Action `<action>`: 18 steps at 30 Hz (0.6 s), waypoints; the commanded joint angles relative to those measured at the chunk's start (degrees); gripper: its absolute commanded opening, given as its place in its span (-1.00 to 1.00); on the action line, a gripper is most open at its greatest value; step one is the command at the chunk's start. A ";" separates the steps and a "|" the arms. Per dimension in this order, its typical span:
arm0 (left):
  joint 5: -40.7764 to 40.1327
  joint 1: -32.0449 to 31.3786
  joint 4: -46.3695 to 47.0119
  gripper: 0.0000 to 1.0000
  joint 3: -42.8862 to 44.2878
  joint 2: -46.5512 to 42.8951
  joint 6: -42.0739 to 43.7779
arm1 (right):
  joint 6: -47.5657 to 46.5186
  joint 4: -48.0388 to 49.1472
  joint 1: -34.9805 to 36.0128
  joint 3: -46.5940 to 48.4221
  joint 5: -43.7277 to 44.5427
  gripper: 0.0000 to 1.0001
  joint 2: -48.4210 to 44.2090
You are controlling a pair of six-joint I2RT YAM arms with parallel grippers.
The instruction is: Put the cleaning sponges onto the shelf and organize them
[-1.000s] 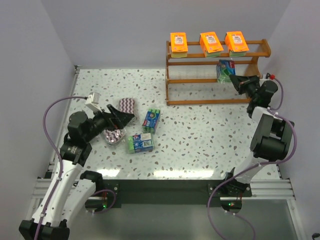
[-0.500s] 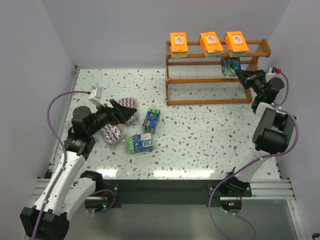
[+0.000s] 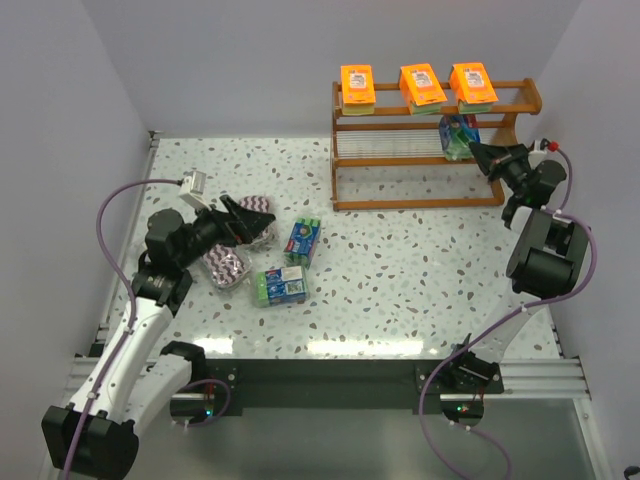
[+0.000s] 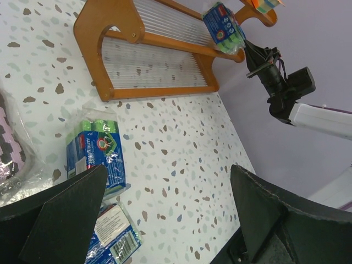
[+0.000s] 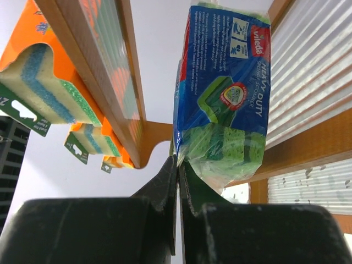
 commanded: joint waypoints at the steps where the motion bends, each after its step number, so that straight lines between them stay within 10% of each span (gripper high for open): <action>1: 0.83 -0.12 3.84 1.00 -0.20 -0.12 -0.50 | 0.80 5.39 -0.08 2.20 -1.08 -1.00 0.73; 18: 0.57 -0.12 3.13 1.00 -0.47 -1.17 -0.94 | -0.87 3.11 -0.16 1.06 0.06 -0.46 0.03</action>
